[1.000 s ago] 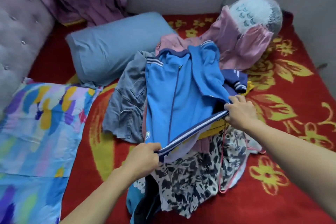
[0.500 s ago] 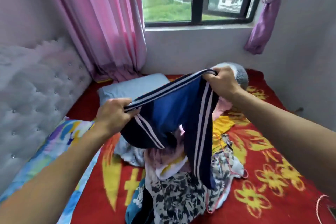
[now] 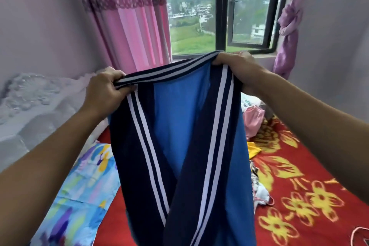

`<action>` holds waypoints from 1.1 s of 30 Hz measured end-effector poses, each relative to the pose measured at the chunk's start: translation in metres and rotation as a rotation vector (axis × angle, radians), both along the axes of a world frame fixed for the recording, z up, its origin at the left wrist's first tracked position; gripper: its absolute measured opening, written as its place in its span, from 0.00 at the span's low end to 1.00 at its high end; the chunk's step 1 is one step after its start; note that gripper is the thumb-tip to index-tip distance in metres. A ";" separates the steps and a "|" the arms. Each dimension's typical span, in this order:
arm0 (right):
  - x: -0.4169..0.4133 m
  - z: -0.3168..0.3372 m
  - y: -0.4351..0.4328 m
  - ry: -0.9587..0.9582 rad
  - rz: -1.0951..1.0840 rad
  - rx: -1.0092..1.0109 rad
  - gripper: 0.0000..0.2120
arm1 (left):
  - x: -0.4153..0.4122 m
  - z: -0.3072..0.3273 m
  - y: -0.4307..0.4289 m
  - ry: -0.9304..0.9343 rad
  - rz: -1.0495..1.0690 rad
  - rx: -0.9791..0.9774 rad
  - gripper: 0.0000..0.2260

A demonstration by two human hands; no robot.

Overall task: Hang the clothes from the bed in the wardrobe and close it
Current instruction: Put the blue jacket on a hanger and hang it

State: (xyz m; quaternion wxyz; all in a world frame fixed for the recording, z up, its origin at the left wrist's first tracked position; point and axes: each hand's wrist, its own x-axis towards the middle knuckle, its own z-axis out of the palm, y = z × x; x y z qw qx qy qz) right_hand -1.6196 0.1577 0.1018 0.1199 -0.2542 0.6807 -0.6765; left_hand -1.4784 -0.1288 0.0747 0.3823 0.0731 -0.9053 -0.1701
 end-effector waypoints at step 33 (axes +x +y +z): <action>-0.066 -0.493 -0.104 -0.280 0.117 1.285 0.09 | 0.004 -0.456 -0.083 -1.221 0.238 0.652 0.15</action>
